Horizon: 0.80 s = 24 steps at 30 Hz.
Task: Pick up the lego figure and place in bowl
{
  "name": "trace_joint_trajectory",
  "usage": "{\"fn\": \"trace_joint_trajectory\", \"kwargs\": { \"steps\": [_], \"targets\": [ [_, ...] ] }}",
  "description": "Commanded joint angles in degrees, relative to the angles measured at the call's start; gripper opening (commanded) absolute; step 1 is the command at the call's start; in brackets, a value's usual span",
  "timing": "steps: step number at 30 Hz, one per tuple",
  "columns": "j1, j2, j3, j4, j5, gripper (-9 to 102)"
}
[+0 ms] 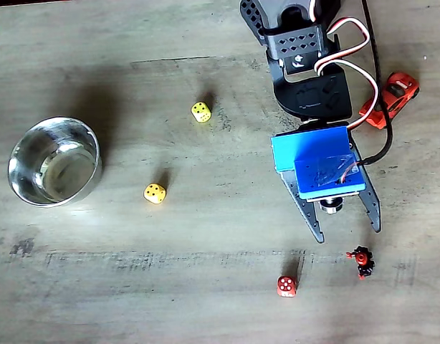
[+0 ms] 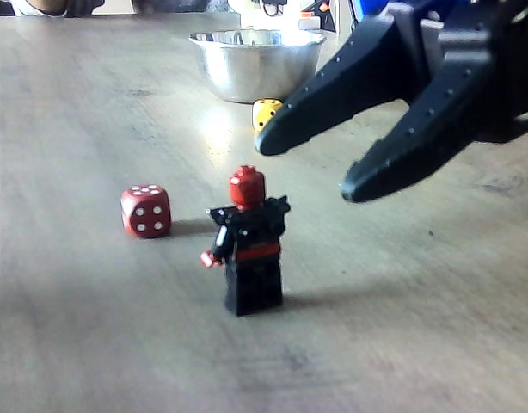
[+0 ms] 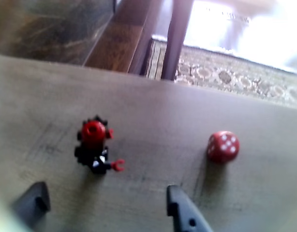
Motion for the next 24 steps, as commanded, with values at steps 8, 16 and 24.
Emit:
{"fn": "trace_joint_trajectory", "kwargs": {
  "steps": [8,16,24],
  "targets": [
    [0.53,-3.96,-7.65,-1.14,-0.26,29],
    [0.44,-8.00,-12.13,-1.14,-0.26,29],
    [0.35,-10.11,-13.45,-1.14,-0.26,29]
  ]
}}
